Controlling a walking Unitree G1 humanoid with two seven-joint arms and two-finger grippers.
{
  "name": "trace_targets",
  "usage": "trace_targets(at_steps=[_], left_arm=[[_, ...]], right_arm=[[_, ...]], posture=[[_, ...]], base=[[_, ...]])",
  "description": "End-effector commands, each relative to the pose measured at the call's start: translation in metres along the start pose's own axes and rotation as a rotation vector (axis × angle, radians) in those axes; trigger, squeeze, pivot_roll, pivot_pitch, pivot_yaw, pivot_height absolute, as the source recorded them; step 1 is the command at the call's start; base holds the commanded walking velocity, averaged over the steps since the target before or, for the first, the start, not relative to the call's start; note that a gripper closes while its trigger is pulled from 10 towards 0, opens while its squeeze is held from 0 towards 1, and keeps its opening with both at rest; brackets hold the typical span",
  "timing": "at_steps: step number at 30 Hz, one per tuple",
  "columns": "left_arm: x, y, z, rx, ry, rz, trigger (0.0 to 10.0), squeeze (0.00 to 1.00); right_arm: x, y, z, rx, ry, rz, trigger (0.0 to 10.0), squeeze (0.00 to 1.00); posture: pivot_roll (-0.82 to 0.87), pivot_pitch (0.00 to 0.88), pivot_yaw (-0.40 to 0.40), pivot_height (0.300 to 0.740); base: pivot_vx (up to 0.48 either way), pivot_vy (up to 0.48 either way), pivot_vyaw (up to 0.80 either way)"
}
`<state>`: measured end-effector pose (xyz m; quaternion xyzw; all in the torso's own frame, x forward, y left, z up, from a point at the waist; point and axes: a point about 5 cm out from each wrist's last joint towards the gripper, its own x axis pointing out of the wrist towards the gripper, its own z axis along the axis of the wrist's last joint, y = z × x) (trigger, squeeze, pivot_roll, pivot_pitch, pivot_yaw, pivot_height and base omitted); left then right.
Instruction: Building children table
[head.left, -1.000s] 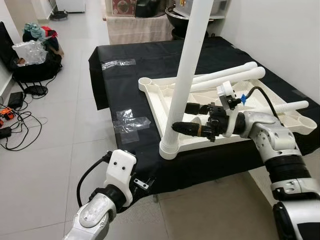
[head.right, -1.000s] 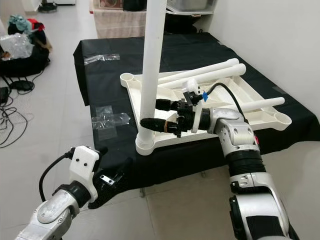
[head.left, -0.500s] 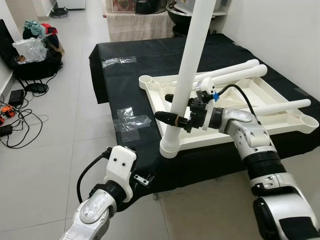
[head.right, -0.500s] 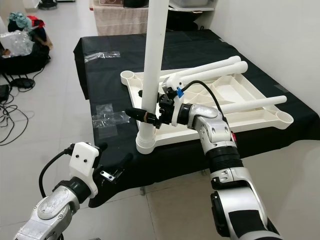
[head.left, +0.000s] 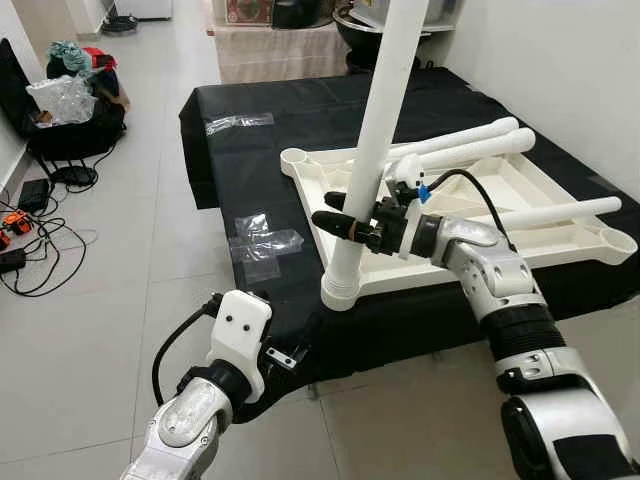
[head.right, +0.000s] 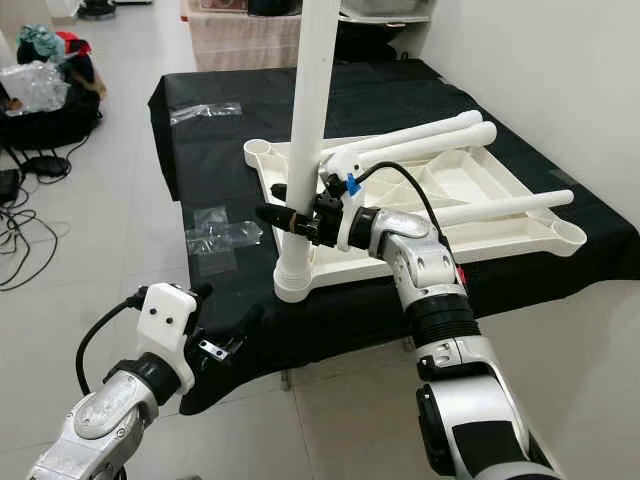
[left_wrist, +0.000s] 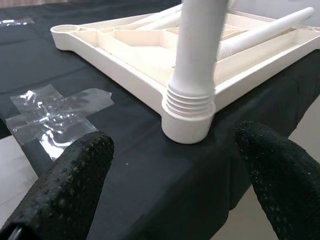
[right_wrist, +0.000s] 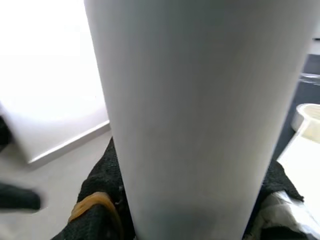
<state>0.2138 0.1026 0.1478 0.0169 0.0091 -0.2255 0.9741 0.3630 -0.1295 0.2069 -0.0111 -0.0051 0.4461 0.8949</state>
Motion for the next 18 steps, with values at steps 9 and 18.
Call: trace_targets(at_steps=[9,18], left_arm=[[0.002,0.000,-0.001,0.014,-0.002,0.001,10.0,0.00],[0.002,0.000,0.000,0.014,-0.002,0.000,10.0,0.00]], right_arm=[[-0.028,-0.051,-0.022,0.059,0.096,-0.840,0.0,0.00],[-0.037,-0.040,-0.021,0.119,0.095,-1.235,0.0,0.00]], posture=[[0.04,0.048,-0.072,0.740],[0.04,0.054,-0.076,0.740]], base=[[0.000,0.000,0.00],[0.000,0.000,0.00]])
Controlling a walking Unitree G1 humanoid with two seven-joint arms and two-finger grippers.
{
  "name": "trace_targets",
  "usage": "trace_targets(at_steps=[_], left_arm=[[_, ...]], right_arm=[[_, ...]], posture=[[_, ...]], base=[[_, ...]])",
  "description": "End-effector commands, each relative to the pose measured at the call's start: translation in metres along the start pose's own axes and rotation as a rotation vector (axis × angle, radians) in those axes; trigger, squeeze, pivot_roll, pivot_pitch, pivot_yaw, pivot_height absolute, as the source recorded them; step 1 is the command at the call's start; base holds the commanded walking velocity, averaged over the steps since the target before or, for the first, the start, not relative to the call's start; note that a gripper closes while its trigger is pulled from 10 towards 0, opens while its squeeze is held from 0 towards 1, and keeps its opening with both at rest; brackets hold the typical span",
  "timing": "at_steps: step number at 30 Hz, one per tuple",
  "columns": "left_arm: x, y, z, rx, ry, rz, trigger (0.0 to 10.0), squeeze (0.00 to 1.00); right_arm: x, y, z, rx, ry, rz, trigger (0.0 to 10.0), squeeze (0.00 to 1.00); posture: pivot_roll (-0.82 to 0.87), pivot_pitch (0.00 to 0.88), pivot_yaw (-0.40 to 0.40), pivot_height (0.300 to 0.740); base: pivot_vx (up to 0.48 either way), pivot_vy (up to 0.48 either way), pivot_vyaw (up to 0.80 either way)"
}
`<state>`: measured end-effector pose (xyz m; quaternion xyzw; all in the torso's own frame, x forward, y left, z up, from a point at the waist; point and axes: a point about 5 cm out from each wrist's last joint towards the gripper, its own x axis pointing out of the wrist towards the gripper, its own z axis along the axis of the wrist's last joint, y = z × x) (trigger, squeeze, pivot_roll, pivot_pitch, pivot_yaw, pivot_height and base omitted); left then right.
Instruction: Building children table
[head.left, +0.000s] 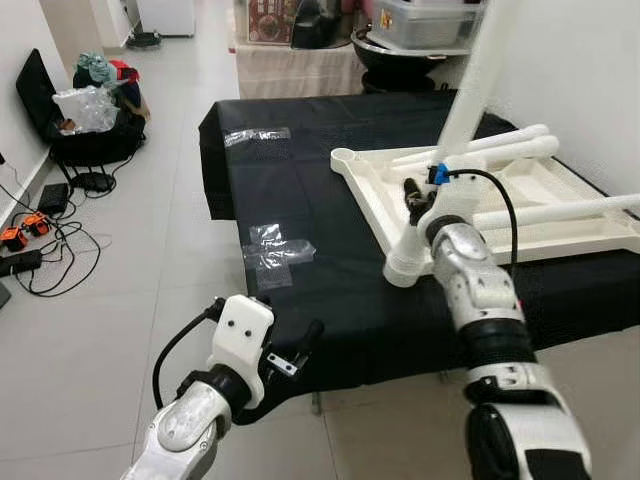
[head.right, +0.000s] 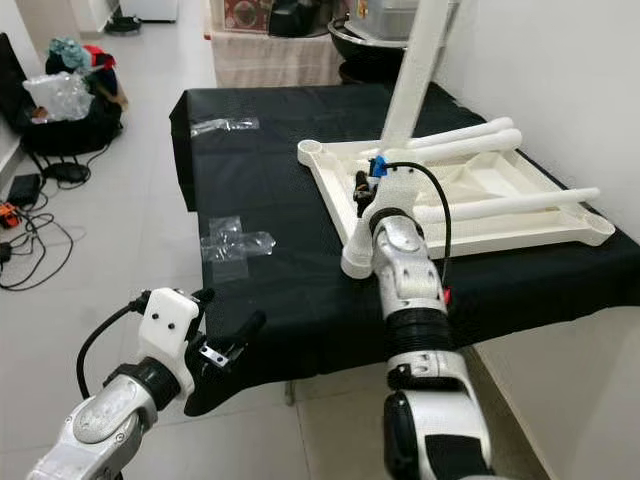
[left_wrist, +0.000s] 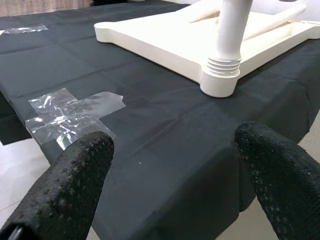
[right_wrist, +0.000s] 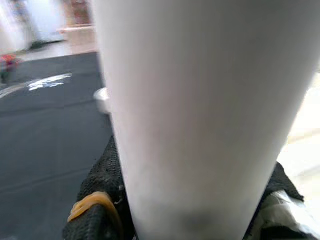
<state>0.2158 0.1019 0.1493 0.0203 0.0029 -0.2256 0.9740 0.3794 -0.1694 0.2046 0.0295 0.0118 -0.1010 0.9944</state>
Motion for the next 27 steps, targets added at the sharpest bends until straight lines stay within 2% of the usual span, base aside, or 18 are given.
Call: trace_targets(at_steps=[1,3,4,7,8,11,12,14,15,16,18,19,20,21,22,25,27], left_arm=[[0.000,-0.001,-0.002,0.005,0.008,0.000,10.0,0.00],[0.000,-0.001,-0.002,0.005,0.008,0.000,10.0,0.00],[0.000,-0.001,-0.002,0.004,0.008,0.001,10.0,0.00],[0.000,-0.001,-0.002,0.004,0.008,0.001,10.0,0.00],[0.000,-0.001,-0.002,0.003,0.008,0.003,10.0,0.00],[0.000,-0.001,-0.002,0.003,0.008,0.003,10.0,0.00],[0.001,-0.001,-0.002,0.004,0.006,0.008,10.0,0.00],[0.001,-0.001,-0.002,0.004,0.006,0.008,10.0,0.00],[0.001,-0.001,-0.002,0.005,0.006,0.009,10.0,0.00],[0.001,-0.001,-0.002,0.005,0.006,0.009,10.0,0.00],[0.002,-0.001,-0.002,0.003,0.002,0.013,10.0,0.00],[0.002,-0.001,-0.002,0.003,0.002,0.013,10.0,0.00],[0.002,0.000,-0.002,0.003,0.002,0.015,10.0,0.00],[0.002,0.000,-0.002,0.003,0.002,0.015,10.0,0.00],[0.002,0.000,-0.002,0.004,0.001,0.014,10.0,0.00],[0.002,0.000,-0.002,0.004,0.001,0.014,10.0,0.00],[0.003,-0.001,-0.002,0.005,-0.001,0.013,10.0,0.00]], right_arm=[[-0.003,-0.016,-0.017,-0.018,0.081,-0.112,0.0,0.00],[-0.003,-0.016,-0.017,-0.018,0.081,-0.112,0.0,0.00],[-0.009,-0.009,-0.018,0.010,0.096,-0.164,8.1,0.00],[-0.009,-0.009,-0.018,0.010,0.096,-0.164,8.1,0.00],[-0.010,0.006,-0.012,0.060,0.074,-0.123,10.0,0.03],[-0.010,0.006,-0.012,0.060,0.074,-0.123,10.0,0.03],[-0.007,0.028,0.007,0.106,-0.065,0.069,10.0,0.00],[-0.007,0.028,0.007,0.106,-0.065,0.069,10.0,0.00],[-0.006,0.032,0.012,0.117,-0.108,0.138,10.0,0.00],[-0.006,0.032,0.012,0.117,-0.108,0.138,10.0,0.00],[-0.007,0.034,0.017,0.064,-0.167,0.280,10.0,0.00],[-0.007,0.034,0.017,0.064,-0.167,0.280,10.0,0.00],[-0.007,0.032,0.015,0.062,-0.163,0.380,10.0,0.00],[-0.007,0.032,0.015,0.062,-0.163,0.380,10.0,0.00],[-0.008,0.030,0.013,0.069,-0.154,0.501,10.0,0.00],[-0.008,0.030,0.013,0.069,-0.154,0.501,10.0,0.00],[-0.009,0.023,0.012,0.103,-0.129,0.661,10.0,0.00]], posture=[[0.04,0.054,-0.076,0.740],[0.04,0.054,-0.076,0.740],[0.04,0.055,-0.077,0.740],[0.04,0.055,-0.077,0.740],[0.04,0.056,-0.079,0.740],[0.04,0.056,-0.079,0.740],[0.03,0.057,-0.078,0.740],[0.03,0.057,-0.078,0.740],[0.03,0.057,-0.078,0.740],[0.03,0.057,-0.078,0.740],[0.03,0.054,-0.078,0.740],[0.03,0.054,-0.078,0.740],[0.03,0.050,-0.078,0.740],[0.03,0.050,-0.078,0.740],[0.03,0.047,-0.081,0.740],[0.03,0.047,-0.081,0.740],[0.03,0.043,-0.080,0.740]], base=[[0.000,0.000,0.00],[0.000,0.000,0.00],[0.000,0.000,0.00],[0.000,0.000,0.00],[0.000,0.000,0.00],[0.000,0.000,0.00],[0.000,0.000,0.00],[0.000,0.000,0.00],[0.000,0.000,0.00],[0.000,0.000,0.00],[0.000,0.000,0.00],[0.000,0.000,0.00],[0.000,0.000,0.00],[0.000,0.000,0.00],[0.000,0.000,0.00],[0.000,0.000,0.00],[0.000,0.000,0.00]])
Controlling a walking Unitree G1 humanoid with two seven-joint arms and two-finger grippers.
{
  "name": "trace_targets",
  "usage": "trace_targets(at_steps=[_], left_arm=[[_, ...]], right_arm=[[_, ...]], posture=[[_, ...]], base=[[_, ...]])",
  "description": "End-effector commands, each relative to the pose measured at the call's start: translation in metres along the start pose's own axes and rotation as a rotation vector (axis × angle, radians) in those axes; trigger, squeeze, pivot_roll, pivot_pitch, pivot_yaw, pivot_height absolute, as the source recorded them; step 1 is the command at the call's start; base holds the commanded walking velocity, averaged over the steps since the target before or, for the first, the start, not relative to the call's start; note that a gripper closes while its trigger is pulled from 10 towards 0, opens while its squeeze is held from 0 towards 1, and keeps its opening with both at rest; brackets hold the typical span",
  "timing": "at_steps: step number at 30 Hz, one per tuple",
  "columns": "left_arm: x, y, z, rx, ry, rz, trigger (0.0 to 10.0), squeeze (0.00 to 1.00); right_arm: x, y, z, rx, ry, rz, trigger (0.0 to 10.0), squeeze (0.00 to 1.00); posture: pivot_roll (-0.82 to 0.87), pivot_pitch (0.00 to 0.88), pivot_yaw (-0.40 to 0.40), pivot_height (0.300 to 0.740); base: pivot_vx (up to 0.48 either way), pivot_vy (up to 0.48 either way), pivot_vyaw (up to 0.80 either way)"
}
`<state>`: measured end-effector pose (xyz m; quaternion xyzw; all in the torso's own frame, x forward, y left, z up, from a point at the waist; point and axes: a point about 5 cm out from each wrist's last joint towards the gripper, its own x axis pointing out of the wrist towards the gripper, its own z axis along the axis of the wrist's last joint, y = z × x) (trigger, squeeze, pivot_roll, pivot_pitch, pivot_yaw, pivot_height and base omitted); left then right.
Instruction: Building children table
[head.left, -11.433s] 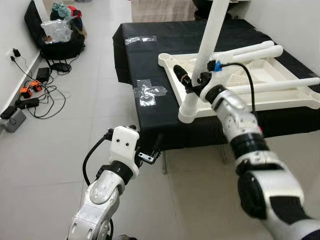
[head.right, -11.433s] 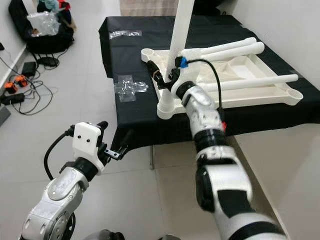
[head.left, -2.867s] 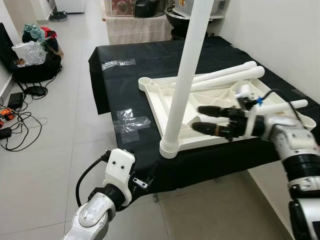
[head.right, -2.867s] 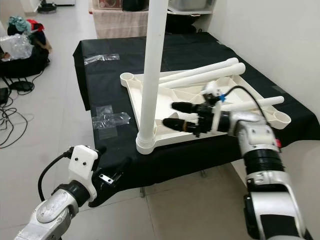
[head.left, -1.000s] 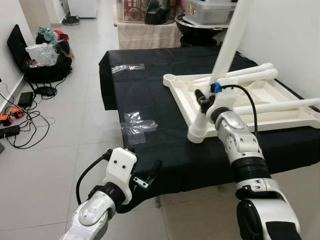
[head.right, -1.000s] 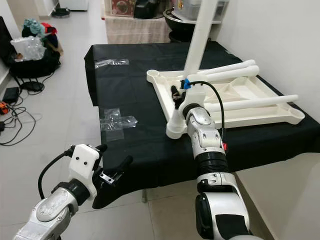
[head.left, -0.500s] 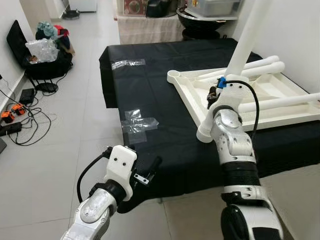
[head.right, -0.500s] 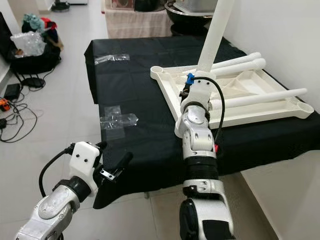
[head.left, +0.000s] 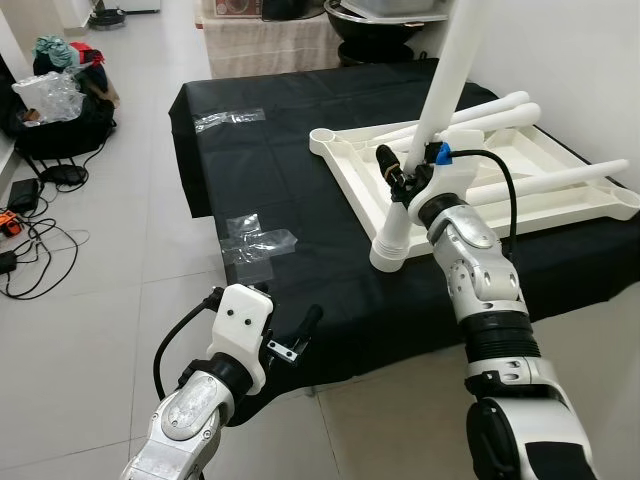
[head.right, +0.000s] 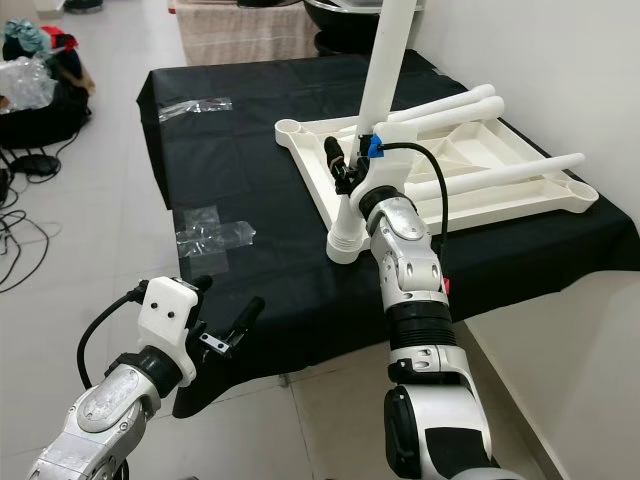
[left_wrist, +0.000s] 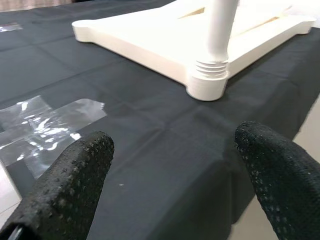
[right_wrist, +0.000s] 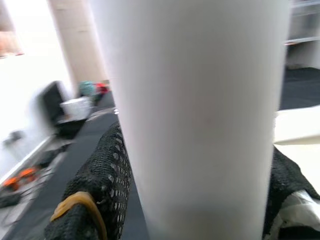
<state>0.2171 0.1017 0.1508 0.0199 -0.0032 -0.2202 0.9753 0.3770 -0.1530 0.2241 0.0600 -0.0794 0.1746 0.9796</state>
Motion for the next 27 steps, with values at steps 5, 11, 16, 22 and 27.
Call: trace_targets(at_steps=[5,11,16,22,27], left_arm=[[0.002,-0.002,-0.002,0.005,0.007,-0.001,10.0,0.00],[0.003,-0.002,-0.002,0.005,0.003,0.001,10.0,0.00],[0.003,-0.002,-0.002,0.004,0.003,0.001,10.0,0.00],[0.003,-0.003,-0.002,0.008,0.005,0.000,10.0,0.00],[0.002,-0.003,-0.003,0.010,0.007,0.001,10.0,0.00]], right_arm=[[-0.003,0.009,0.005,0.164,0.044,0.387,10.0,0.00],[-0.005,0.018,0.006,0.163,0.077,0.617,10.0,0.00],[-0.005,0.022,0.002,0.122,0.120,0.709,10.0,0.00],[0.023,0.030,-0.008,-0.077,0.130,0.510,0.0,0.00],[0.025,0.023,-0.007,-0.072,0.120,0.415,0.0,0.00]], posture=[[0.04,0.035,-0.086,0.740],[0.04,0.035,-0.086,0.740],[0.05,0.035,-0.090,0.740],[0.06,0.034,-0.097,0.740],[0.05,0.032,-0.095,0.740]], base=[[0.000,0.000,0.00],[0.000,0.000,0.00],[0.000,0.000,0.00],[0.000,0.000,0.00],[0.000,0.000,0.00]])
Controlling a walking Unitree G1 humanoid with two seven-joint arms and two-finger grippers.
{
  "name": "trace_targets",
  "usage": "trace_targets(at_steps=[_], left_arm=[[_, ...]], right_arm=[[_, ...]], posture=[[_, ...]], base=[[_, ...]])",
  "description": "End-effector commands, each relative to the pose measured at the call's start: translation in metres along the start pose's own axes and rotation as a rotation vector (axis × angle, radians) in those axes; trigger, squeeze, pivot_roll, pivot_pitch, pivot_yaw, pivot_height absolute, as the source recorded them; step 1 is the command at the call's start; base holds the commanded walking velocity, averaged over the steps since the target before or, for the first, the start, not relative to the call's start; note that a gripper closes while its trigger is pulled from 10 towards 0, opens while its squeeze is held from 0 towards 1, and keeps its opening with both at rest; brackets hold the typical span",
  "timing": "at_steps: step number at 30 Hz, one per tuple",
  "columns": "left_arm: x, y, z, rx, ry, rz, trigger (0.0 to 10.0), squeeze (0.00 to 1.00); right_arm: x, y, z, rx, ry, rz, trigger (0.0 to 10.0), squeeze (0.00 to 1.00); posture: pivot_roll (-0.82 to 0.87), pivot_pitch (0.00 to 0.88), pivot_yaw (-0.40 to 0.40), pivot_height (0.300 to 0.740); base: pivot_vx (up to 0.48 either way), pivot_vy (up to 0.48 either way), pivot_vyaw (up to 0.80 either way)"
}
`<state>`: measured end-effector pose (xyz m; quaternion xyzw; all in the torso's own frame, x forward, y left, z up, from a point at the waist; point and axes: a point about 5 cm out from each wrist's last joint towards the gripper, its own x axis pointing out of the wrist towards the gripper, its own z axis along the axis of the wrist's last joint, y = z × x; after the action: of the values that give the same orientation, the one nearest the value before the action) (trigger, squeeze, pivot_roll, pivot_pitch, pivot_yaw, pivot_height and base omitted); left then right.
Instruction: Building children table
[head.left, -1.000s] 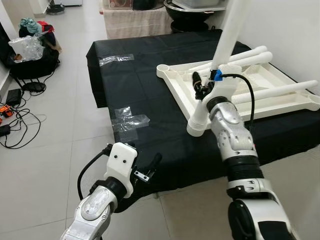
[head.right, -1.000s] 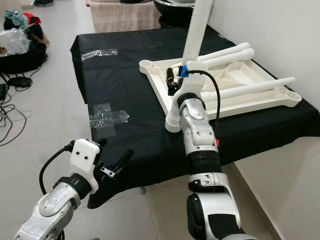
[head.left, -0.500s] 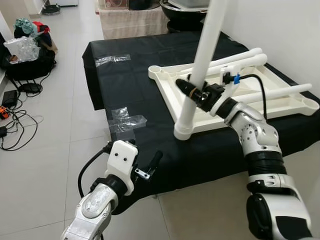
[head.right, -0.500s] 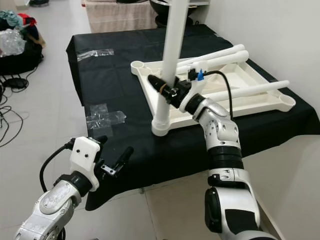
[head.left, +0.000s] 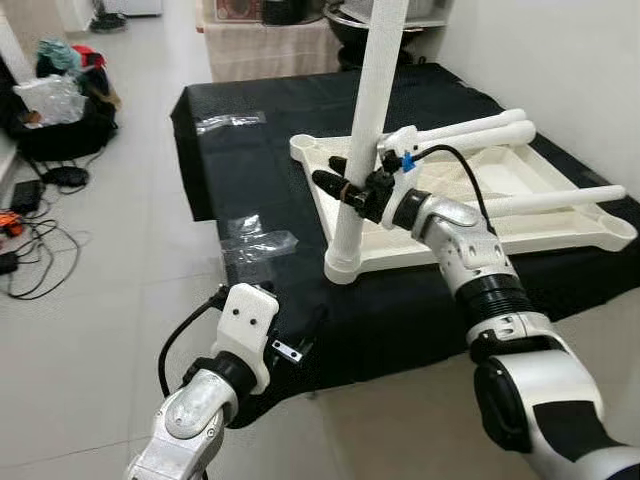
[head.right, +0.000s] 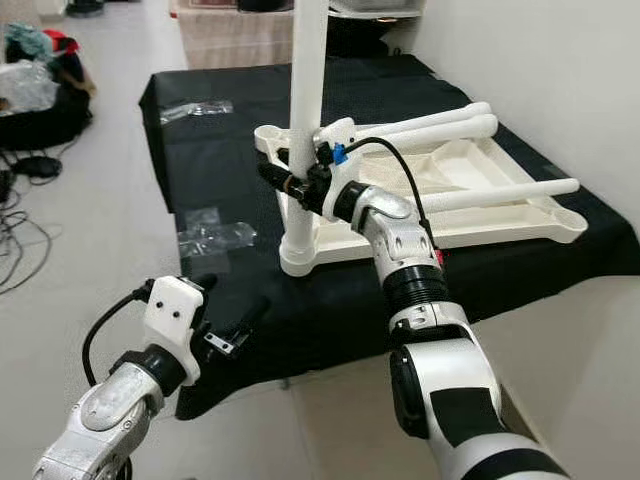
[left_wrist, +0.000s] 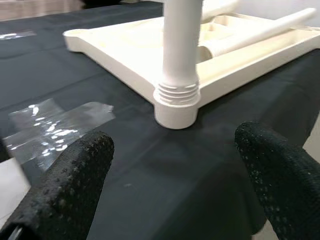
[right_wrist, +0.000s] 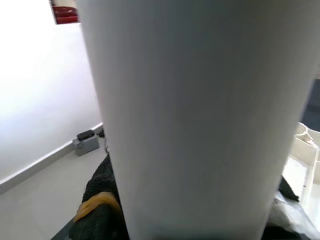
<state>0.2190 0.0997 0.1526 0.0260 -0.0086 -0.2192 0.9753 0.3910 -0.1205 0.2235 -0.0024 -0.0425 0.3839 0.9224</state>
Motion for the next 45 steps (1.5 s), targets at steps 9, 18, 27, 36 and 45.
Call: trace_targets(at_steps=[9,18,27,36,45], left_arm=[[0.001,-0.002,-0.005,-0.002,0.014,-0.008,10.0,0.00],[0.003,-0.003,-0.004,-0.006,0.009,-0.011,10.0,0.00],[0.003,-0.003,-0.006,0.000,0.013,-0.008,10.0,0.00],[0.004,-0.002,-0.005,0.002,0.010,-0.007,10.0,0.00],[0.006,-0.002,-0.003,0.003,0.001,-0.011,10.0,0.00]], right_arm=[[-0.015,-0.026,-0.012,0.048,0.013,-0.569,0.0,0.00],[-0.042,-0.011,-0.017,0.113,0.013,-1.166,0.0,0.00],[-0.005,0.012,0.003,0.082,-0.159,-0.817,10.0,1.00],[-0.011,0.006,0.015,0.100,-0.223,-0.559,10.0,0.00],[-0.031,0.007,-0.011,0.167,0.000,0.103,10.0,0.00]], posture=[[0.04,0.027,-0.088,0.740],[0.04,0.038,-0.085,0.740],[0.04,0.027,-0.084,0.740],[0.03,0.025,-0.085,0.740],[0.04,0.032,-0.082,0.740]], base=[[0.000,0.000,0.00],[0.000,0.000,0.00],[0.000,0.000,0.00],[0.000,0.000,0.00],[0.000,0.000,0.00]])
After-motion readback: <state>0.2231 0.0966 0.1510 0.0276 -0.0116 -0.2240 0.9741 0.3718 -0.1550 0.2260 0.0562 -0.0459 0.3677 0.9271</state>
